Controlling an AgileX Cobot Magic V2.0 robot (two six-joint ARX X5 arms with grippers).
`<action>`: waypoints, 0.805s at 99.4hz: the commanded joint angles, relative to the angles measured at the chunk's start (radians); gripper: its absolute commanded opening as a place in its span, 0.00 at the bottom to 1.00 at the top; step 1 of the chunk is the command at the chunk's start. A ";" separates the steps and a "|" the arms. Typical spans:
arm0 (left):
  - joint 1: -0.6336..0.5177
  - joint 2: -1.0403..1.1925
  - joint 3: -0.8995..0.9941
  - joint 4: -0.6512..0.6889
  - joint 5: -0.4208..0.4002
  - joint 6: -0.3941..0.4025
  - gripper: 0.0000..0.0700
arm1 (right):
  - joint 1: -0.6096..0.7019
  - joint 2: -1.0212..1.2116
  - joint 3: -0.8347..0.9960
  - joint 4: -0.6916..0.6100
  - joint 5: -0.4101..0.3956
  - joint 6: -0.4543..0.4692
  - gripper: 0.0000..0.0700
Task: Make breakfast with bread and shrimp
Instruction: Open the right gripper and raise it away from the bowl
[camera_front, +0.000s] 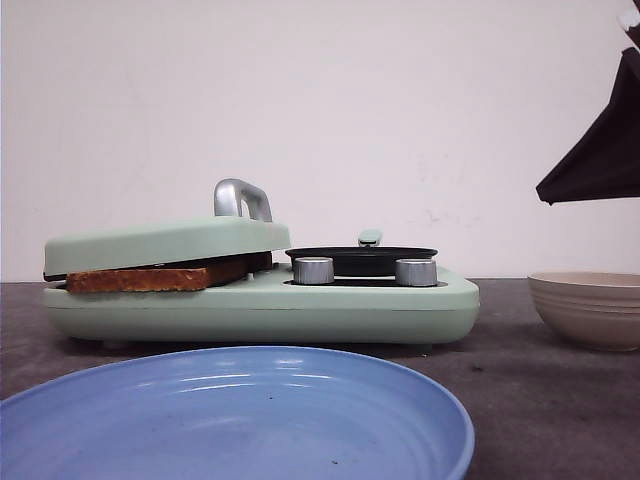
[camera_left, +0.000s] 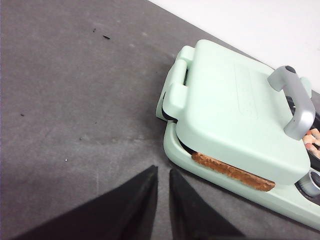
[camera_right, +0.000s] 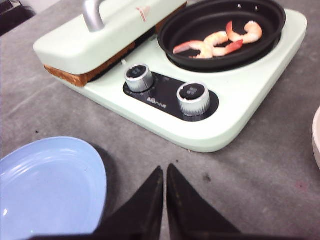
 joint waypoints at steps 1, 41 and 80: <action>-0.005 0.000 0.004 0.011 0.002 -0.009 0.00 | 0.006 0.004 0.007 0.011 0.000 0.002 0.00; 0.009 -0.011 0.004 -0.022 0.002 -0.007 0.00 | 0.006 0.004 0.007 0.011 0.000 0.002 0.00; 0.292 -0.192 -0.210 0.397 0.142 0.644 0.04 | 0.006 0.005 0.007 0.014 0.000 0.002 0.00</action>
